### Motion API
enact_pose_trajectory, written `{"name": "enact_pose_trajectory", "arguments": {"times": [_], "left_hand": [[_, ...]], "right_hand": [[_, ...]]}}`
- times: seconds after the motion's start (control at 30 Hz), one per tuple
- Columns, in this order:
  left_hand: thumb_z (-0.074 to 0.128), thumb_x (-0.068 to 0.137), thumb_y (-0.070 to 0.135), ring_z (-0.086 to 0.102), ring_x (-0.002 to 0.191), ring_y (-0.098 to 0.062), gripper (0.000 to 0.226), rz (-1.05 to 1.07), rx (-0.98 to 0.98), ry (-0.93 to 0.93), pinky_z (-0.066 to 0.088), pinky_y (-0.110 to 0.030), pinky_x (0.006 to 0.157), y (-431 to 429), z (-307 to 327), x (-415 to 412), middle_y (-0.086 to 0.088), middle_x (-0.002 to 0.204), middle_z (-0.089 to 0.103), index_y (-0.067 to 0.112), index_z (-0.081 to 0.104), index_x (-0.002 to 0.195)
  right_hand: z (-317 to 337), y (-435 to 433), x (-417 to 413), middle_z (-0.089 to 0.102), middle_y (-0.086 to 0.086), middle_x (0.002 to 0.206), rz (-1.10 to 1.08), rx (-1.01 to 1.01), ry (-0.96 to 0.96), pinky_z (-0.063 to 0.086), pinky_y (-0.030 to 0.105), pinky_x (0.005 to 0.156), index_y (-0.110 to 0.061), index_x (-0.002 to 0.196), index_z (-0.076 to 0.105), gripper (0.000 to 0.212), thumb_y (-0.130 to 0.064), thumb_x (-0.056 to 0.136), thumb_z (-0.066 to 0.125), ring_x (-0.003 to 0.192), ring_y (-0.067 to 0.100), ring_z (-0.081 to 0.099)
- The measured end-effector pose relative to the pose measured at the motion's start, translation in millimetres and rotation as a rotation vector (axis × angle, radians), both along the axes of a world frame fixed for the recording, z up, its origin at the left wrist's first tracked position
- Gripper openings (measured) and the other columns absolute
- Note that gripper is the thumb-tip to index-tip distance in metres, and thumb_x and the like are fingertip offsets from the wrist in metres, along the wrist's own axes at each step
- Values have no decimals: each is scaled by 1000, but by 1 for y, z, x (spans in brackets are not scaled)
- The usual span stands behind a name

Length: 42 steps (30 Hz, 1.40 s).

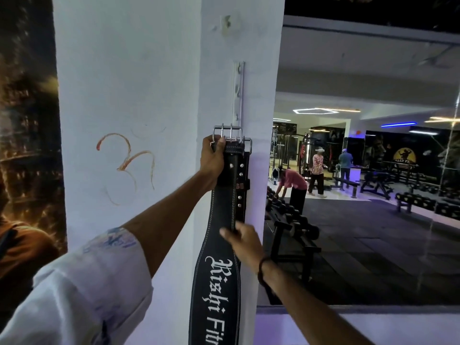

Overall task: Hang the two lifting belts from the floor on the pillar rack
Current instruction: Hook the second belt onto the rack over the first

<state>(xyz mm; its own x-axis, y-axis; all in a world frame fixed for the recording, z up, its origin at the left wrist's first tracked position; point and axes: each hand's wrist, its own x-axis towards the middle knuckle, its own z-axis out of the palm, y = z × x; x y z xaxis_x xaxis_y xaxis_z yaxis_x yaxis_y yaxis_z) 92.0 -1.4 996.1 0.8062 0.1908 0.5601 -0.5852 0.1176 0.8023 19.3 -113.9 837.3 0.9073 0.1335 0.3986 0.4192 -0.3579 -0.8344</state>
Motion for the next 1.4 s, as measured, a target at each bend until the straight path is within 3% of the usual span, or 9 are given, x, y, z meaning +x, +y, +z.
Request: {"name": "enact_pose_trajectory", "arguments": {"times": [0.1,0.23,0.4,0.53,0.67,0.83,1.07,1.17,1.4], "left_hand": [[47,105,31,62,83,-18,18,-5,-22,1,58,-35,67,3,6,-1,-3,104,62,20,48,119],[47,105,32,60,81,-13,15,-5,97,-51,50,-23,62,-1,18,-2,-3,105,61,22,47,116],[49,105,31,63,104,-16,29,-23,157,-95,52,-30,94,-5,17,-14,-3,115,62,16,47,129],[48,103,36,59,124,-20,49,64,263,-132,45,-41,111,1,16,-22,-3,135,61,20,37,148],[43,107,31,55,116,-10,59,164,368,-165,43,-27,100,-8,-29,-47,4,136,55,23,16,159],[40,102,50,70,101,-5,22,75,589,4,57,-35,91,4,-168,-59,-2,126,70,53,40,124],[39,105,43,67,105,-25,52,189,410,-161,51,-35,90,2,-19,-42,-13,127,67,29,23,152],[40,107,33,60,120,-23,56,215,423,-276,46,-33,101,-3,30,-42,2,134,58,26,18,158],[48,103,39,66,112,-10,67,-27,536,-84,50,-7,85,-15,-117,-72,-2,143,56,29,10,157]], "right_hand": [[0,-14,15,55,-11,79,-13,-128,72,42,18,65,-16,86,59,26,-40,87,69,74,6,52],[75,-9,27,66,4,117,-49,34,-62,52,38,97,-7,127,57,73,-59,77,67,110,23,63],[158,-10,28,73,19,104,-87,141,-194,56,53,89,-7,102,67,27,-32,94,60,99,34,70],[164,-5,31,72,15,94,-103,160,-217,53,38,77,-7,99,67,27,-33,94,60,84,28,65],[171,2,34,73,17,100,-136,222,-235,56,44,83,-9,99,66,29,-36,91,62,88,24,68],[194,-11,34,69,22,111,-168,236,-267,51,53,96,-6,104,65,29,-33,94,61,104,38,65],[189,-13,32,73,15,104,-94,212,-238,54,45,88,-12,98,67,18,-29,93,63,95,29,68],[185,-11,31,66,12,87,-67,195,-238,47,35,74,-6,99,66,26,-31,93,62,80,23,59],[191,-26,25,57,8,82,-141,278,-256,39,30,68,4,101,63,34,-29,95,60,76,18,50]]}}
